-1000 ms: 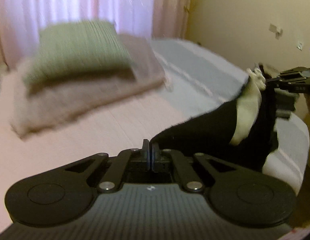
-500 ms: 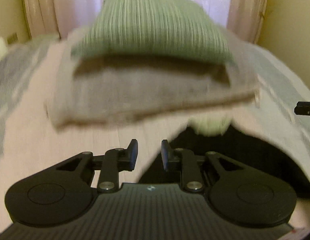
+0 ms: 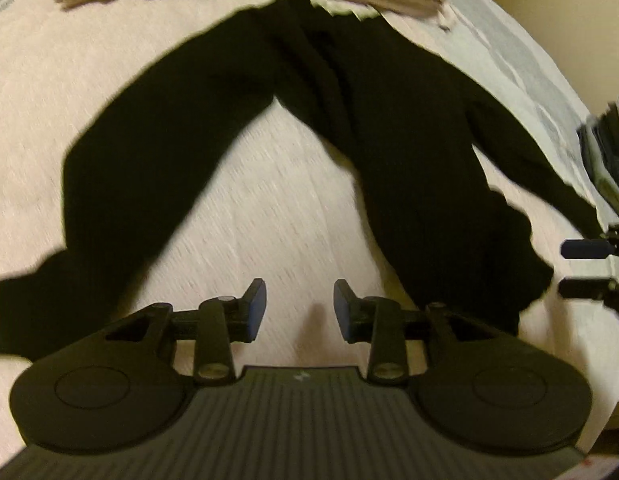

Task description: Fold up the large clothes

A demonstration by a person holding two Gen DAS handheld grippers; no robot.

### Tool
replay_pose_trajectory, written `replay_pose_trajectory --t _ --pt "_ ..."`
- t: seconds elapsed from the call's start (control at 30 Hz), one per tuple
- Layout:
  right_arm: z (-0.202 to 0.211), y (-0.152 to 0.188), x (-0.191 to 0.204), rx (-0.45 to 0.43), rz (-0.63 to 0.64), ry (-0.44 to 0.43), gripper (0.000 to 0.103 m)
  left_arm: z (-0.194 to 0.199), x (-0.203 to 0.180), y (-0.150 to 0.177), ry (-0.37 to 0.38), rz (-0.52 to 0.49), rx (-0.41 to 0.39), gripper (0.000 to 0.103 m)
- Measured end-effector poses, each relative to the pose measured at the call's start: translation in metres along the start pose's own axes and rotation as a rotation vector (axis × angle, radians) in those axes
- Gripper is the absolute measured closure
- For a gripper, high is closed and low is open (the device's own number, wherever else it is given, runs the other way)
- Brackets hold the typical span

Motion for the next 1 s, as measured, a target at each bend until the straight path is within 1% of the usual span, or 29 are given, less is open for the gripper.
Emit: replay_pose_trajectory --t 0.07,0.13,0.17,0.23,0.27,0.3,0.33,0.37,0.43,0.53,0.63,0.7,0.77,0.83,0.87,0.93,0.97,1.0 --pt "-0.017 0.007 0.030 0.010 0.091 -0.019 0.050 0.001 -0.004 0.006 0.009 -0.009 -0.002 0.071" --pt "-0.044 0.007 0.055 0.016 0.151 0.001 0.048 0.005 -0.002 0.015 0.016 0.003 -0.008 0.070" --pt "-0.057 0.009 0.061 0.028 0.167 0.019 0.047 0.006 -0.001 0.019 0.016 0.009 -0.011 0.070" --pt "-0.084 0.011 0.072 0.036 0.236 0.110 0.048 0.011 0.006 0.027 0.012 0.025 -0.016 0.069" --pt "-0.091 0.010 0.073 0.038 0.232 0.132 0.070 0.014 0.009 0.032 0.015 0.033 -0.019 0.068" --pt "-0.089 0.006 0.070 0.029 0.186 0.133 0.091 0.018 0.013 0.036 0.015 0.038 -0.022 0.068" --pt "-0.086 0.001 0.068 0.019 0.132 0.144 0.099 0.021 0.016 0.039 0.012 0.036 -0.024 0.068" --pt "-0.075 -0.004 0.067 0.007 0.077 0.138 0.099 0.027 0.019 0.042 0.008 0.029 -0.029 0.068" --pt "-0.042 -0.014 0.065 -0.030 -0.059 0.095 0.100 0.039 0.026 0.044 0.007 0.024 -0.047 0.067" --pt "0.016 -0.026 0.053 -0.099 -0.337 0.001 0.100 0.060 0.035 0.048 0.017 0.019 -0.076 0.066" --pt "0.074 -0.030 0.036 -0.215 -0.620 -0.103 0.100 0.074 0.034 0.046 0.041 -0.002 -0.096 0.066" --pt "0.110 -0.021 0.024 -0.296 -0.772 -0.152 0.100 0.083 0.027 0.043 0.069 -0.028 -0.111 0.066" --pt "0.137 -0.010 0.006 -0.359 -0.858 -0.124 0.100 0.091 0.015 0.040 0.099 -0.070 -0.119 0.066" --pt "0.149 0.008 -0.018 -0.383 -0.930 -0.066 0.100 0.096 0.003 0.037 0.126 -0.099 -0.129 0.063" --pt "0.151 0.023 -0.034 -0.381 -0.972 -0.021 0.100 0.097 -0.004 0.036 0.137 -0.103 -0.133 0.062" --pt "0.146 0.049 -0.062 -0.355 -1.043 0.041 0.100 0.094 -0.019 0.034 0.166 -0.122 -0.135 0.059" --pt "0.142 0.065 -0.084 -0.318 -1.095 0.079 0.099 0.090 -0.026 0.035 0.173 -0.128 -0.134 0.057" --pt "0.135 0.080 -0.098 -0.277 -1.121 0.131 0.099 0.083 -0.033 0.035 0.179 -0.128 -0.129 0.056"
Point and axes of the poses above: each gripper's, at about its wrist camera, not at the fingertips, and z roughly against the way its jaws point, x to its left, y to its underside, the point moved 5 cm from there along -z, roughly the way its jaws point, and after that the axes turned 9 degrees about -z, right-handed, at the moved point
